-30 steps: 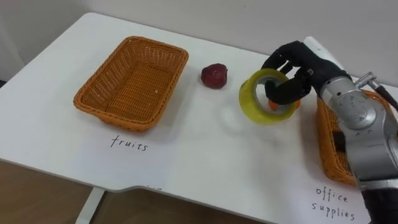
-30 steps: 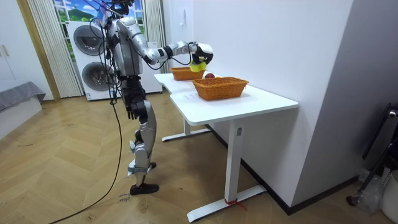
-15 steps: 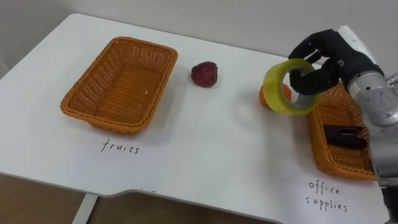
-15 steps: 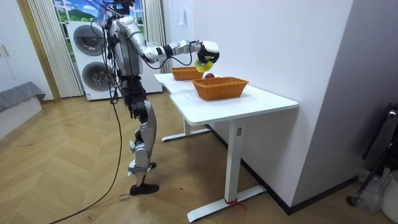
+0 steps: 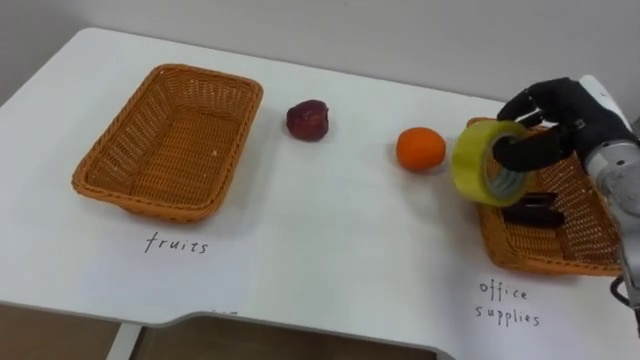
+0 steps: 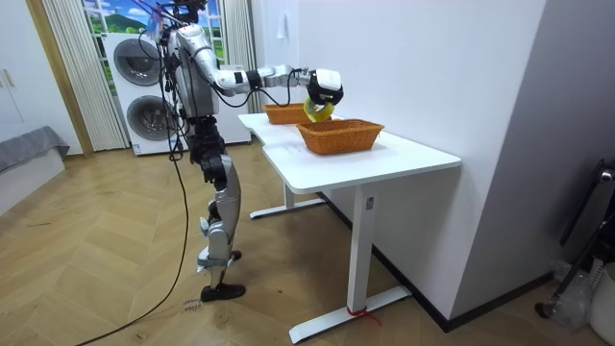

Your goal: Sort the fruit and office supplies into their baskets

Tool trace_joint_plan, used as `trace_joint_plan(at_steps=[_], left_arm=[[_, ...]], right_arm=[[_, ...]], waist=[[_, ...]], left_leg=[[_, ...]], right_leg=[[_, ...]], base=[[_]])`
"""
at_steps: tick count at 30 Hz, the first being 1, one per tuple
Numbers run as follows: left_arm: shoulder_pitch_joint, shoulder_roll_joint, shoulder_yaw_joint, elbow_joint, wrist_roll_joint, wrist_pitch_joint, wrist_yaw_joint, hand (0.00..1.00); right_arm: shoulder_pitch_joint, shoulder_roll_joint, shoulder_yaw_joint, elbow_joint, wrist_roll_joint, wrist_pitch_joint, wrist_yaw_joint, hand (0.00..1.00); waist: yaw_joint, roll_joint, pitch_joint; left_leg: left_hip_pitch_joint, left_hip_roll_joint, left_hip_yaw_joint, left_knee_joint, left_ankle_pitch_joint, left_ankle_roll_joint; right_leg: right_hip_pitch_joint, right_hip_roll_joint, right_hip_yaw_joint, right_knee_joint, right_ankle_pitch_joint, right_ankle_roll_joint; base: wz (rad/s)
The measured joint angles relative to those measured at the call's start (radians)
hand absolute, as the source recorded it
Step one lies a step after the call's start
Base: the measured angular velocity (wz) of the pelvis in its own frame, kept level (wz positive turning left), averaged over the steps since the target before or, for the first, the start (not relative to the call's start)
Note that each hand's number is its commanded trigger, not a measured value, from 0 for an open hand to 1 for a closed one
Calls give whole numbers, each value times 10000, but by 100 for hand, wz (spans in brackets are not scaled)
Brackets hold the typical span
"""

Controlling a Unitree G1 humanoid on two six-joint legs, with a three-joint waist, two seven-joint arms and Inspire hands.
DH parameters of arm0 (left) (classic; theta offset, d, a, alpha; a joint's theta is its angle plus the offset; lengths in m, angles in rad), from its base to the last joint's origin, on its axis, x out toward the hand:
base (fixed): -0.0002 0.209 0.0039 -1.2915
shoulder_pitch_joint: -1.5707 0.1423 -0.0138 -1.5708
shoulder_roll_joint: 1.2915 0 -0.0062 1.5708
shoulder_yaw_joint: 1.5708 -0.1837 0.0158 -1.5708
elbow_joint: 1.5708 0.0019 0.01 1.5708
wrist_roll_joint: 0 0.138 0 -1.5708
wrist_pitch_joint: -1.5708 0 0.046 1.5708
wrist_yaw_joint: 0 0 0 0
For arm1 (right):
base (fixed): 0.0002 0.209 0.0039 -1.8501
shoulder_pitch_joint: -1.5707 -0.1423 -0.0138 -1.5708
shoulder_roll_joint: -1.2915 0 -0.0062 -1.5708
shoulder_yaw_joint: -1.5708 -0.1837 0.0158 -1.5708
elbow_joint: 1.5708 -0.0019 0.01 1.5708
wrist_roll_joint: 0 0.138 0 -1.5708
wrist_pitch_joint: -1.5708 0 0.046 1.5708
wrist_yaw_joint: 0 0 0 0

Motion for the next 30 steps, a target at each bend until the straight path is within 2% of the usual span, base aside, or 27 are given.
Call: trace_joint_plan(at_steps=[6,16,18,19,20,21,22,30], left_arm=[[-9,89,-1,-1,-10,0,-6,0],[60,131,-8,-168,-8,17,17,0],[102,137,-8,-233,-8,25,19,0],[143,140,-8,-298,-8,44,20,0],[147,142,-8,-295,-8,50,26,0],[163,142,-8,-294,-8,84,45,0],[209,142,-8,-277,-7,111,63,0],[365,155,-8,-261,-7,290,75,0]], right_arm=[[0,-289,0,387,455,-24,-249,100],[1,-318,0,723,788,-112,-485,100],[2,-318,0,792,845,-110,-544,80],[4,-318,0,811,872,-107,-549,28],[7,-318,0,815,885,-107,-549,28],[32,-318,0,819,901,-107,-569,0],[70,-318,-2,820,895,-108,-586,0],[497,-318,-29,821,722,-38,-649,0]], waist=[[-23,-79,-13],[-39,-101,-2],[-39,-100,-2],[-40,-99,-2],[-41,-98,0],[-40,-96,1],[-37,-59,27],[-46,-72,-2]], left_leg=[[-1,1,4,-12,-1,1],[1,3,7,-12,-3,2],[11,3,4,-18,-5,2],[19,3,-2,-27,-7,3],[25,3,-5,-34,-7,3],[50,2,-11,-51,-7,3],[100,2,-12,-68,-7,3],[112,2,-17,-51,-7,2]], right_leg=[[-10,5,32,-2,3,4],[30,3,-19,-8,6,9],[72,1,-39,-9,6,9],[89,1,-51,-9,6,9],[100,1,-53,-10,6,9],[127,1,-63,-10,6,9],[173,1,-65,-11,6,9],[182,4,-56,-7,6,9]], base=[[0],[0],[0],[0],[0],[0],[0],[0]])
